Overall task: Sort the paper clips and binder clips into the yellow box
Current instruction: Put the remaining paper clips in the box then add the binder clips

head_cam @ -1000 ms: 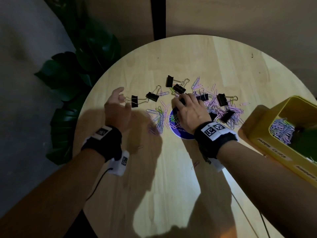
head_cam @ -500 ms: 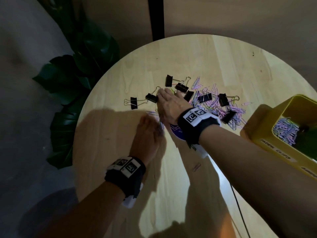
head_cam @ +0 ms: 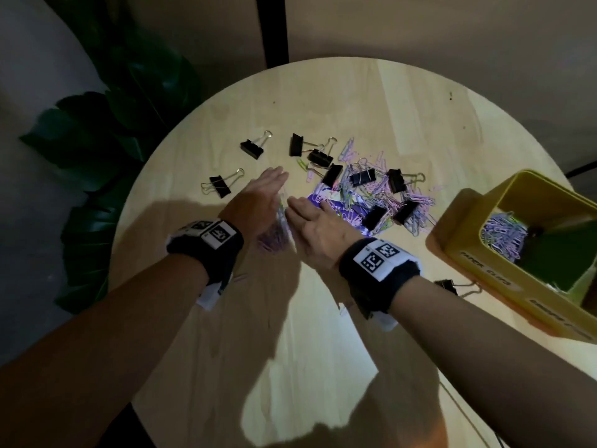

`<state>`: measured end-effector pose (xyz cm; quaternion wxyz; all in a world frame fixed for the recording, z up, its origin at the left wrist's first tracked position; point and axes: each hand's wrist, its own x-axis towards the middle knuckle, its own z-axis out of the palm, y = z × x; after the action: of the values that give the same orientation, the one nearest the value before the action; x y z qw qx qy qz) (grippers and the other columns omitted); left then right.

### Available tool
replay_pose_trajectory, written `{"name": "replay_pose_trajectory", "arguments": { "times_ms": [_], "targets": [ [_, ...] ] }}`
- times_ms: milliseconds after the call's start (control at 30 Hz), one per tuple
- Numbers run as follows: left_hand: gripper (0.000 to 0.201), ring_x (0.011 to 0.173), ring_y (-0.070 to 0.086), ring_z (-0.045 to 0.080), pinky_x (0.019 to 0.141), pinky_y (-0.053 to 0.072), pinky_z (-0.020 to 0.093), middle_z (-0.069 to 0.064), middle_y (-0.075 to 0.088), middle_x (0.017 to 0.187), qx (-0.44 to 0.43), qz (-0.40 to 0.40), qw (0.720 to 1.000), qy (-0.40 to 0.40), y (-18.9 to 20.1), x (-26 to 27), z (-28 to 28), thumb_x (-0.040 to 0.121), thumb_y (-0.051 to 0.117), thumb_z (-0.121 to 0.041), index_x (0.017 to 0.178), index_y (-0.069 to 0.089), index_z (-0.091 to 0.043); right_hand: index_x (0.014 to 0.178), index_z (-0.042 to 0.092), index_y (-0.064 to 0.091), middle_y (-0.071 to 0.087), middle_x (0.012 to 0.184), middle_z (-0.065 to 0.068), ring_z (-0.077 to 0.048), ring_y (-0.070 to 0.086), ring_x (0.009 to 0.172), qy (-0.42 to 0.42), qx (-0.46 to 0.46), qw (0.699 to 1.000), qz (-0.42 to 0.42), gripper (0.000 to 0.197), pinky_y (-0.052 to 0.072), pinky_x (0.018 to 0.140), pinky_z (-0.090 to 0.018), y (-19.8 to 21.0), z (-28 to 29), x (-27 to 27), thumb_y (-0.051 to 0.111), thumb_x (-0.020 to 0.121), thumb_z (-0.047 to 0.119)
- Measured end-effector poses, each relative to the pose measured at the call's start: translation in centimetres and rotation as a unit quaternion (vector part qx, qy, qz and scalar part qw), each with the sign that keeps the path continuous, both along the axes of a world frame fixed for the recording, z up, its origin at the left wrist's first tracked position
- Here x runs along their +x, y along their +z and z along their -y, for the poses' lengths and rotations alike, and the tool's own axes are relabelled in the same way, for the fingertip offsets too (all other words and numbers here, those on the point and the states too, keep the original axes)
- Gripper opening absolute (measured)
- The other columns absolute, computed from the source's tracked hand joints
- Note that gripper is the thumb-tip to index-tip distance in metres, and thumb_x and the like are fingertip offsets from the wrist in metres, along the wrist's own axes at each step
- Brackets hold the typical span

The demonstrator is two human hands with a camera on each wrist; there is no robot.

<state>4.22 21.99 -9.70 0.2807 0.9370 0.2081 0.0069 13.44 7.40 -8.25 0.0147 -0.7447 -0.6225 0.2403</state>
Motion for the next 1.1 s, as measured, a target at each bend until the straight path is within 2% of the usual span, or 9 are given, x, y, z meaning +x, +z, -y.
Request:
{"name": "replay_pose_trajectory", "arguments": {
  "times_ms": [100, 200, 333, 467, 700, 833, 900, 967, 1100],
  "targets": [
    [0.048, 0.146, 0.010, 0.020, 0.115, 0.009, 0.048, 0.007, 0.014, 0.157, -0.024, -0.081, 0.996, -0.033, -0.3, 1.8, 0.7, 0.100, 0.031, -0.018, 0.146, 0.023, -0.013, 0.132, 0.005, 0.049, 0.043, 0.142, -0.016, -0.031, 0.042, 0.129, -0.012, 0.062, 0.996, -0.055, 0.060, 0.036, 0.105, -0.045, 1.1, 1.9, 0.2, 0.020, 0.085, 0.028],
    [0.051, 0.146, -0.001, 0.019, 0.115, 0.005, 0.056, 0.001, 0.003, 0.159, 0.020, -0.163, 0.985, -0.059, -0.7, 2.3, 1.5, 0.100, 0.025, -0.028, 0.148, 0.012, -0.019, 0.112, 0.011, 0.062, 0.060, 0.109, -0.012, -0.031, 0.057, 0.100, -0.106, 0.136, 0.981, -0.093, 0.036, 0.044, 0.087, -0.035, 2.8, 5.2, 0.6, 0.045, 0.081, 0.020],
    [0.070, 0.145, 0.012, 0.025, 0.110, 0.019, 0.055, 0.005, 0.014, 0.157, 0.037, -0.155, 0.980, -0.118, -0.1, -0.1, 3.7, 0.087, 0.009, -0.048, 0.146, 0.025, -0.015, 0.092, 0.029, 0.057, 0.064, 0.084, 0.007, -0.021, 0.060, 0.083, -0.092, -0.005, 0.988, -0.122, 0.018, 0.048, 0.069, -0.031, 4.2, 10.3, 1.0, 0.061, 0.083, 0.043],
    [0.060, 0.144, 0.014, 0.026, 0.109, 0.016, 0.059, 0.006, 0.018, 0.156, 0.091, -0.072, 0.993, 0.023, -0.5, -3.8, 4.2, 0.091, 0.018, -0.049, 0.144, 0.030, -0.021, 0.090, 0.026, 0.061, 0.064, 0.093, 0.009, -0.020, 0.061, 0.087, -0.040, -0.078, 0.991, -0.098, 0.020, 0.044, 0.068, -0.028, 2.5, 11.9, 0.8, 0.063, 0.079, 0.043],
    [0.072, 0.144, -0.006, 0.037, 0.111, 0.000, 0.061, 0.015, 0.001, 0.157, -0.001, -0.180, 0.955, 0.234, -1.1, -2.6, 8.2, 0.085, 0.009, -0.050, 0.148, 0.016, -0.015, 0.095, 0.026, 0.070, 0.067, 0.097, -0.001, -0.029, 0.063, 0.090, -0.128, -0.008, 0.988, -0.081, 0.020, 0.045, 0.071, -0.031, 2.4, 7.9, 0.5, 0.063, 0.081, 0.038],
    [0.055, 0.127, 0.033, 0.058, 0.095, 0.030, 0.073, 0.030, 0.041, 0.139, -0.032, -0.138, 0.982, 0.124, -0.1, -1.2, 12.2, 0.088, 0.020, -0.040, 0.129, 0.039, -0.008, 0.102, 0.020, 0.067, 0.059, 0.101, -0.010, -0.028, 0.060, 0.093, -0.148, 0.031, 0.986, -0.072, 0.021, 0.044, 0.070, -0.034, 2.4, 5.9, 1.0, 0.061, 0.083, 0.028],
    [0.047, 0.128, 0.036, 0.052, 0.097, 0.034, 0.067, 0.028, 0.043, 0.138, -0.013, -0.086, 0.983, 0.164, 0.3, -2.3, 12.1, 0.093, 0.022, -0.036, 0.126, 0.041, -0.008, 0.106, 0.011, 0.062, 0.054, 0.105, -0.013, -0.031, 0.057, 0.097, -0.158, 0.070, 0.982, -0.070, 0.029, 0.045, 0.071, -0.037, 2.2, 6.1, 1.3, 0.065, 0.079, 0.022],
    [0.056, 0.137, 0.028, 0.036, 0.110, 0.027, 0.053, 0.020, 0.034, 0.146, -0.019, -0.062, 0.947, 0.315, 1.1, -3.9, 11.8, 0.089, 0.027, -0.040, 0.136, 0.038, -0.012, 0.114, 0.006, 0.057, 0.052, 0.112, -0.016, -0.034, 0.051, 0.102, -0.146, 0.081, 0.984, -0.067, 0.046, 0.047, 0.078, -0.040, 2.2, 6.5, 1.4, 0.072, 0.073, 0.019],
    [0.047, 0.123, 0.032, 0.038, 0.100, 0.029, 0.051, 0.019, 0.035, 0.136, -0.054, -0.111, 0.847, 0.517, 2.3, -5.8, 13.1, 0.084, 0.049, -0.019, 0.130, 0.041, -0.016, 0.138, 0.006, 0.041, 0.044, 0.126, -0.020, -0.035, 0.043, 0.112, -0.107, 0.056, 0.990, -0.076, 0.089, 0.045, 0.091, -0.044, 2.3, 6.4, 1.0, 0.083, 0.063, 0.029]
  ]
}}
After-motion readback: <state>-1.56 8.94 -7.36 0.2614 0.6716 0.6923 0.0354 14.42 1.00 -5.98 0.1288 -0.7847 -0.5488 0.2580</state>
